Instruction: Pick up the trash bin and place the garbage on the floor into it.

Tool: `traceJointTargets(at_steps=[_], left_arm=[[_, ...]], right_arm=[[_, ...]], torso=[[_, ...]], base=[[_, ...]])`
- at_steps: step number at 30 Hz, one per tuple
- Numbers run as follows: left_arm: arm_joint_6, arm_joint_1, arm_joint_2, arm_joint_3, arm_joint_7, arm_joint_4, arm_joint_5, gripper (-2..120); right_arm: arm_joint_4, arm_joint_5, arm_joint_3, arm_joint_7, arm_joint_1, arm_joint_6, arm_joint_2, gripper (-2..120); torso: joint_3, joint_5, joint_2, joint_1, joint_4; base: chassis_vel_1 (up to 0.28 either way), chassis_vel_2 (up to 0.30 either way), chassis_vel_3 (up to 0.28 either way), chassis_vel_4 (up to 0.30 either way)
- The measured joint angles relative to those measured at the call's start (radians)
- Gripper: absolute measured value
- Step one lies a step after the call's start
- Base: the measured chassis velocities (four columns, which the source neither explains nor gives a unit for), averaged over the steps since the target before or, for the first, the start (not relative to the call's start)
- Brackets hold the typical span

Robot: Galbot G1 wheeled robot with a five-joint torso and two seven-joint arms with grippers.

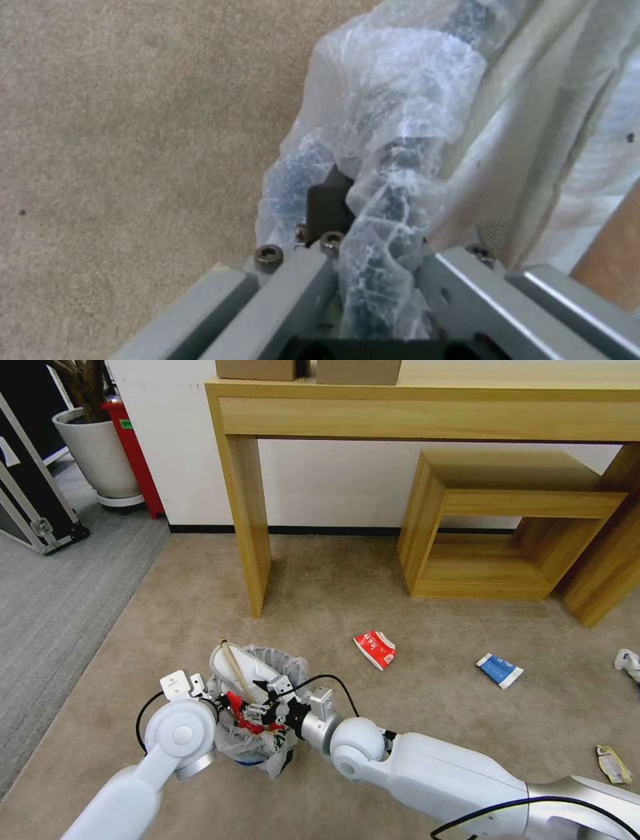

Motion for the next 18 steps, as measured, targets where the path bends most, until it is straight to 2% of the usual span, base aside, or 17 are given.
traceJointTargets(at_steps=[5,14,18], left_arm=[[0.0,0.009,0.003,-0.009,0.0,-0.004,0.003,0],[0.0,0.025,0.006,-0.018,0.003,-0.019,0.005,0],[0.001,0.027,0.008,-0.021,0.003,-0.023,0.007,0]], right_arm=[[0.052,0.023,0.042,0.009,0.021,-0.005,-0.029,99],[0.137,0.064,0.08,0.047,0.046,-0.018,-0.106,100],[0.145,0.07,0.098,0.057,0.046,-0.017,-0.112,100]], torso=[[0.0,0.0,0.0,0.0,0.0],[0.0,0.0,0.0,0.0,-0.0001],[0.0,0.0001,0.0,0.0,0.0]], base=[[0.0,0.0,0.0,0.0],[0.0,0.0,0.0,0.0],[0.0,0.0,0.0,0.0]])
